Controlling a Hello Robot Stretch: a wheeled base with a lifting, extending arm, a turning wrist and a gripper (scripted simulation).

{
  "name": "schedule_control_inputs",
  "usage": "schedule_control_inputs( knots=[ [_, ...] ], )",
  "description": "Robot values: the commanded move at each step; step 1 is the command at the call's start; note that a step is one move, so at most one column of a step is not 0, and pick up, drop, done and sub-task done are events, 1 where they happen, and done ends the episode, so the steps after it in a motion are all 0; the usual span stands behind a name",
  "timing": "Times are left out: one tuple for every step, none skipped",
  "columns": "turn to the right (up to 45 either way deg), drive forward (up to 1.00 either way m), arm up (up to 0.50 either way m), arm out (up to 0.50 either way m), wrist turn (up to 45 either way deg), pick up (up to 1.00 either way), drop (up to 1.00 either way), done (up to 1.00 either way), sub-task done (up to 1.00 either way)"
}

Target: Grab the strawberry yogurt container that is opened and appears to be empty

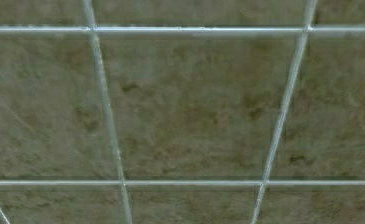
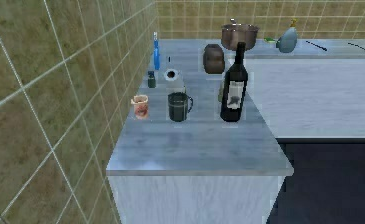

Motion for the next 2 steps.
schedule_control_inputs(
  knots=[
    [0.0,0.0,0.5,0.0,0.0,0.0,0.0,0.0,0.0],
    [0.0,0.0,0.38,0.0,0.0,0.0,0.0,0.0,0.0]
  ],
)
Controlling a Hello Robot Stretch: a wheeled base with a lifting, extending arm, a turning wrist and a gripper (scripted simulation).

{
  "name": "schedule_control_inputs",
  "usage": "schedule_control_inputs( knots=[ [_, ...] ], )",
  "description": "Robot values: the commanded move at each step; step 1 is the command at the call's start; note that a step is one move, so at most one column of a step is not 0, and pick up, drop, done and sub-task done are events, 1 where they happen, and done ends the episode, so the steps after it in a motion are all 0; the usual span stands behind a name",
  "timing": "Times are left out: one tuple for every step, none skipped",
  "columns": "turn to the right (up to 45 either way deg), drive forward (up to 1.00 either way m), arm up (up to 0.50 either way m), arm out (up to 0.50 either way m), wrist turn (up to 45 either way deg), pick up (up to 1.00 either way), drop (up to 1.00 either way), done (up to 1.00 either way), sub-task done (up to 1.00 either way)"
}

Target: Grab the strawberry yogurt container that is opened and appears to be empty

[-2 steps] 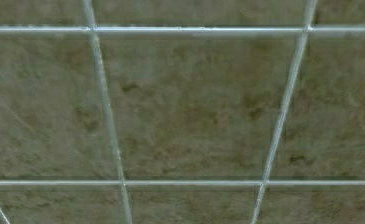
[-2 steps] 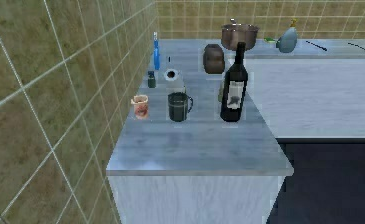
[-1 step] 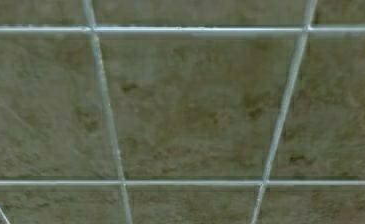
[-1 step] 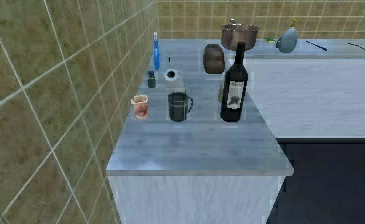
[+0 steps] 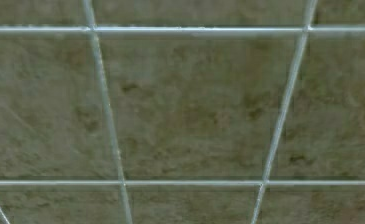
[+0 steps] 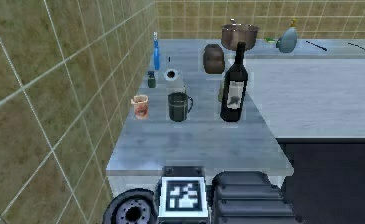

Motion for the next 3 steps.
schedule_control_inputs(
  knots=[
    [0.0,0.0,0.0,0.46,0.0,0.0,0.0,0.0,0.0],
    [0.0,0.0,0.0,0.0,45.0,0.0,0.0,0.0,0.0],
    [0.0,0.0,0.0,0.0,45.0,0.0,0.0,0.0,0.0]
  ],
)
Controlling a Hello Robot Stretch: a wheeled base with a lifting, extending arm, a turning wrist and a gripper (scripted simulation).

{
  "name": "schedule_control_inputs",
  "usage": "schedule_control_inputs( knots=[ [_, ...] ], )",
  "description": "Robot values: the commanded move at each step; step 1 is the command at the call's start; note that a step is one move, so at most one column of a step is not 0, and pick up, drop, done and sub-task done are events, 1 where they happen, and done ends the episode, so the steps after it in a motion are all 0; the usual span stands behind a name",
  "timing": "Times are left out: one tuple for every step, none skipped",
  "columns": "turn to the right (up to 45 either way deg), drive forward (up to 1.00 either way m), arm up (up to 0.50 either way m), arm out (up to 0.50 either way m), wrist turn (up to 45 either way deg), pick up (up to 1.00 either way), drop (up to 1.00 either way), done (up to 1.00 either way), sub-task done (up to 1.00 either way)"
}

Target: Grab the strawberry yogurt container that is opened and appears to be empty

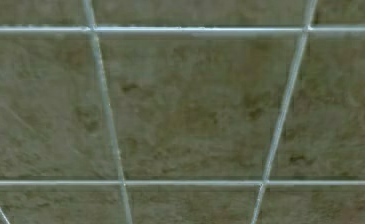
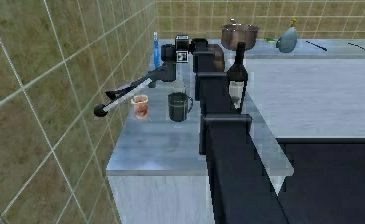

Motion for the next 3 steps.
schedule_control_inputs(
  knots=[
    [0.0,0.0,0.0,0.0,45.0,0.0,0.0,0.0,0.0],
    [0.0,0.0,0.0,0.0,18.0,0.0,0.0,0.0,0.0],
    [0.0,0.0,-0.16,0.0,0.0,0.0,0.0,0.0,0.0]
  ],
)
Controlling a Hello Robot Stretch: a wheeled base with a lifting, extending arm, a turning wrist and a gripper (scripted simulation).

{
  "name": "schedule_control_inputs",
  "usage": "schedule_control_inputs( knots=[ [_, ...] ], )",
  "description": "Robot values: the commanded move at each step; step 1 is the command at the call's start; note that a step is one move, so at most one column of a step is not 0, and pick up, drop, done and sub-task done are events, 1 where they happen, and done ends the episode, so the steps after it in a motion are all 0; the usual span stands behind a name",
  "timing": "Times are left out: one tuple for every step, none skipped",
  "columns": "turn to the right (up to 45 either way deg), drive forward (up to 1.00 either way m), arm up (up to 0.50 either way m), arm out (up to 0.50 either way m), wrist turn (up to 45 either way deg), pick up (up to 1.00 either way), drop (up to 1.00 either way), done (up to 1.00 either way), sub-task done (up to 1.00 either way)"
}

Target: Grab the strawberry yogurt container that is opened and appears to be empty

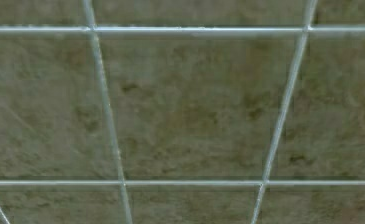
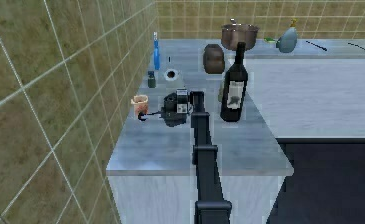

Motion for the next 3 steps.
schedule_control_inputs(
  knots=[
    [0.0,0.0,0.0,0.0,0.0,1.0,0.0,0.0,0.0],
    [0.0,0.0,0.1,0.0,0.0,0.0,0.0,0.0,0.0],
    [0.0,0.0,0.0,0.0,0.0,0.0,0.0,1.0,0.0]
  ],
)
